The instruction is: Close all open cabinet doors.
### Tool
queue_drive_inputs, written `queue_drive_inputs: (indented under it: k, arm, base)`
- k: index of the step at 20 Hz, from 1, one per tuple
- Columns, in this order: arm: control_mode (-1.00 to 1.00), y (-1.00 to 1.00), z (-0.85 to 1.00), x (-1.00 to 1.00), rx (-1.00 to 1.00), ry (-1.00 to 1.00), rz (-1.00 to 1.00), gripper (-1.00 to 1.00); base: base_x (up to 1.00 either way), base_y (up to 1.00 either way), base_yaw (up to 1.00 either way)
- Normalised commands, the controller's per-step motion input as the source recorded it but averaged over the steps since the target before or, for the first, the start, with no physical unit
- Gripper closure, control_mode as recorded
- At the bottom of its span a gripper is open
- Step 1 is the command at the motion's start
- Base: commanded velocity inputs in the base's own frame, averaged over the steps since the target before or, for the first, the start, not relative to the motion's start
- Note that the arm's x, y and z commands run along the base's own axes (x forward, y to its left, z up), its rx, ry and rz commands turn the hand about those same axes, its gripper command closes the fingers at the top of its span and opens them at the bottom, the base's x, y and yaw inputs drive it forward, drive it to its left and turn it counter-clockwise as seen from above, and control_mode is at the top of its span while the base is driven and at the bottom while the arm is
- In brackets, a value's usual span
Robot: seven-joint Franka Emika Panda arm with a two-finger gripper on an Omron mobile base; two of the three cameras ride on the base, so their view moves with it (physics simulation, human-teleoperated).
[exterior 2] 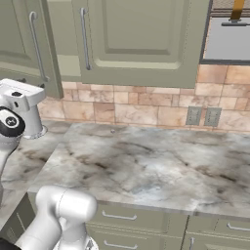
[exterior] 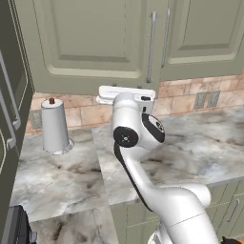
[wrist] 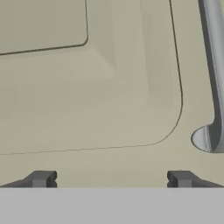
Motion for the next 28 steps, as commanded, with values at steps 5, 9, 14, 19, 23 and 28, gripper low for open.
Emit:
queue_drive_inputs:
  k: [5,9,14,19,23,28]
  arm:
    - [-1.00,-0.04,0.00,0.27,0.00,0.00,0.01,-1.00]
    - [-1.00,-0.03,0.00,0.34,0.00,0.00,0.02,-1.00]
    - [-1.00,0.00,0.00,0.28,0.00,0.00,0.03,-1.00]
    - [-1.00,0.00,0.00,0.23,0.00,0.00,0.03,-1.00]
    - [-1.00,0.00,0.05,0.09,0.00,0.00,0.04,-1.00]
    - [-1.00,0.00,0.02,0.12,0.00,0.00,0.04,-1.00]
  base:
    - [0.00,0.00,0.00]
    - [0.00,0.00,0.00]
    - [0.00,0.00,0.00]
    - [0.00,0.00,0.00]
    - [0.00,0.00,0.00]
    - [0.00,0.00,0.00]
